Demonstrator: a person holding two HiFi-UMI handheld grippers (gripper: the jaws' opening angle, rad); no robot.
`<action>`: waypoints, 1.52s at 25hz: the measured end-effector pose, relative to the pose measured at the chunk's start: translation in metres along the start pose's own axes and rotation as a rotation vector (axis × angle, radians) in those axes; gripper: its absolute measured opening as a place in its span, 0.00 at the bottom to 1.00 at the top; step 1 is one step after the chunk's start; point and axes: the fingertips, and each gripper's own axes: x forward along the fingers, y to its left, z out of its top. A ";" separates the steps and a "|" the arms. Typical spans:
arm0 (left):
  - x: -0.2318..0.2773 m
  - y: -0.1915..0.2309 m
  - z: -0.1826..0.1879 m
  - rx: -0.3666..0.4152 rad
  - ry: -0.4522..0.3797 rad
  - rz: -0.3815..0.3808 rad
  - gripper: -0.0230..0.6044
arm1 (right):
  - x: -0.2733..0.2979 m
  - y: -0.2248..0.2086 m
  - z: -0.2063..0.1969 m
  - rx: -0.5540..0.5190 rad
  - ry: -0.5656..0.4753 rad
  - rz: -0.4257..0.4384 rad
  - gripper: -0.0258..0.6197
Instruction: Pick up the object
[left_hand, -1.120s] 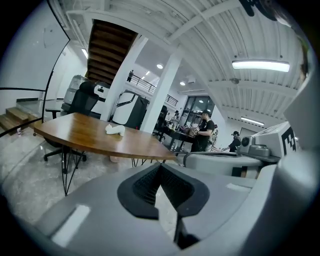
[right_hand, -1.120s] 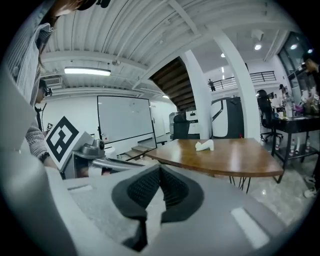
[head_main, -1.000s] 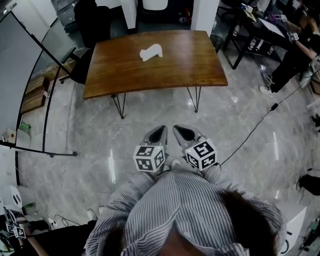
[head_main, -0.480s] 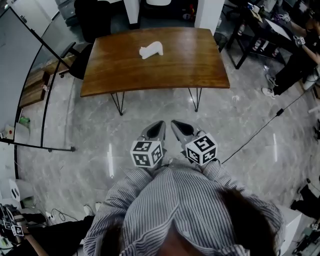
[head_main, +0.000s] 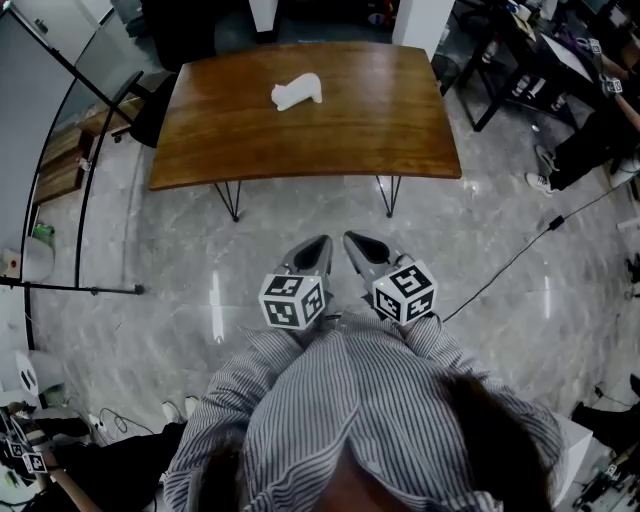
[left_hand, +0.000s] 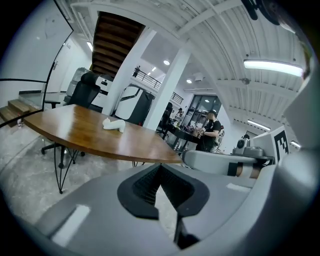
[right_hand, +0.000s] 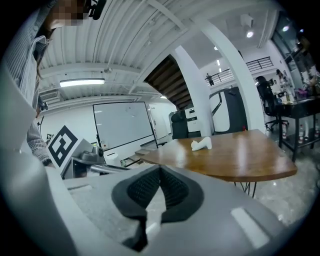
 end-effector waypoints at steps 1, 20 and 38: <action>0.006 0.002 0.001 -0.006 0.003 -0.008 0.04 | 0.004 -0.006 0.001 0.004 0.000 -0.004 0.04; 0.171 0.159 0.177 0.096 0.039 -0.150 0.04 | 0.225 -0.142 0.131 0.039 -0.085 -0.103 0.04; 0.249 0.212 0.217 0.134 0.143 -0.254 0.04 | 0.285 -0.212 0.160 0.125 -0.070 -0.107 0.04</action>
